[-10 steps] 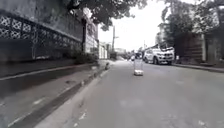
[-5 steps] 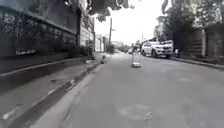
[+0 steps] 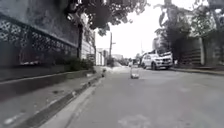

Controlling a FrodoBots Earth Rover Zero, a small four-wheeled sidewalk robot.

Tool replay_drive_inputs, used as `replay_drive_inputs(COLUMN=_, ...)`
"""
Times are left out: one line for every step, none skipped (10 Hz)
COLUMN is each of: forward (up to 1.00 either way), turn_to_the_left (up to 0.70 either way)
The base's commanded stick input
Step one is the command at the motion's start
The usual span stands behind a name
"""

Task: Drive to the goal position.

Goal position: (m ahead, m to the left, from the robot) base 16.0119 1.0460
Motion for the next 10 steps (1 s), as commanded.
replay_drive_inputs(forward=1.0, turn_to_the_left=0.0)
replay_drive_inputs(forward=1.0, turn_to_the_left=-0.04)
replay_drive_inputs(forward=1.0, turn_to_the_left=-0.29)
replay_drive_inputs(forward=1.0, turn_to_the_left=-0.15)
replay_drive_inputs(forward=1.0, turn_to_the_left=-0.06)
replay_drive_inputs(forward=1.0, turn_to_the_left=-0.1)
replay_drive_inputs(forward=1.0, turn_to_the_left=-0.23)
replay_drive_inputs(forward=1.0, turn_to_the_left=-0.13)
replay_drive_inputs(forward=1.0, turn_to_the_left=0.0)
replay_drive_inputs(forward=1.0, turn_to_the_left=0.0)
